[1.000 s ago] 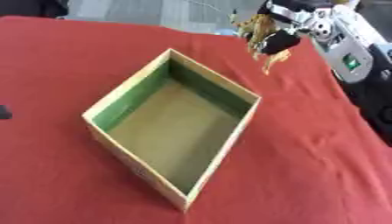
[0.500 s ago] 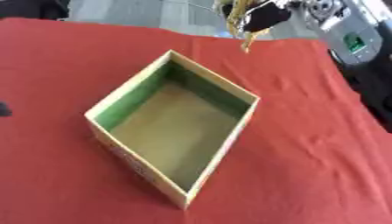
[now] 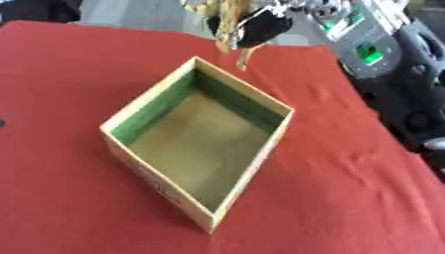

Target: Pick up objects on the table and place them in the box.

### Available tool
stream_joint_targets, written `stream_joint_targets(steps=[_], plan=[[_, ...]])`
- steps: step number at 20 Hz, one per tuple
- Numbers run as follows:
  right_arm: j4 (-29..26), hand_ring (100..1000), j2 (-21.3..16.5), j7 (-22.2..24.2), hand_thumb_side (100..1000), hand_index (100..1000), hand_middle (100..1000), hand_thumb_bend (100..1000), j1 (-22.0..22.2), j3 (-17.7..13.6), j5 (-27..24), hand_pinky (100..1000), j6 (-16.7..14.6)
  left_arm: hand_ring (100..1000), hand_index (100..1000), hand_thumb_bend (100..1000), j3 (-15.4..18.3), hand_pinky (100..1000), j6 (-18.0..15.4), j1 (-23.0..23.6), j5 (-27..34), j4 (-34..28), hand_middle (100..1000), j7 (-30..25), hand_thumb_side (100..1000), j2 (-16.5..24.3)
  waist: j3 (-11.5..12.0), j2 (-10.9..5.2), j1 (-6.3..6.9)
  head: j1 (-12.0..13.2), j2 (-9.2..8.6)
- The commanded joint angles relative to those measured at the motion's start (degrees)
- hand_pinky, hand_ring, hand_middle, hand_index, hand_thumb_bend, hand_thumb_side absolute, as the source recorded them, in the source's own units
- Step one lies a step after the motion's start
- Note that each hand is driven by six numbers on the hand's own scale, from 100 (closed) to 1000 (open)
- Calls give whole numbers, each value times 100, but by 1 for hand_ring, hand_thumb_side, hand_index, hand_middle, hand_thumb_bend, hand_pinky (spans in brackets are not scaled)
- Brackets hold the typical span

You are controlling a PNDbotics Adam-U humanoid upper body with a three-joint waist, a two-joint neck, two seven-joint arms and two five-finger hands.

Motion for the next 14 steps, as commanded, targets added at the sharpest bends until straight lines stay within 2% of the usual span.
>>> stream_joint_targets(steps=[1,8,14], plan=[[-52,703,221,19,286,203,340,100,-26,-21,136,856,-66,502,674,100,30,497,-67,-59,31,-97,554,56,723,66,9,-147,39,-24,43],[-54,704,670,-15,281,205,343,100,292,112,623,855,-344,503,674,100,45,499,-209,-74,81,-97,555,182,719,84,-27,-138,48,-67,142],[62,702,1010,-74,281,202,340,100,634,101,939,859,-429,503,673,100,41,498,-220,-64,56,-97,555,181,714,73,-61,-100,63,-26,169]])
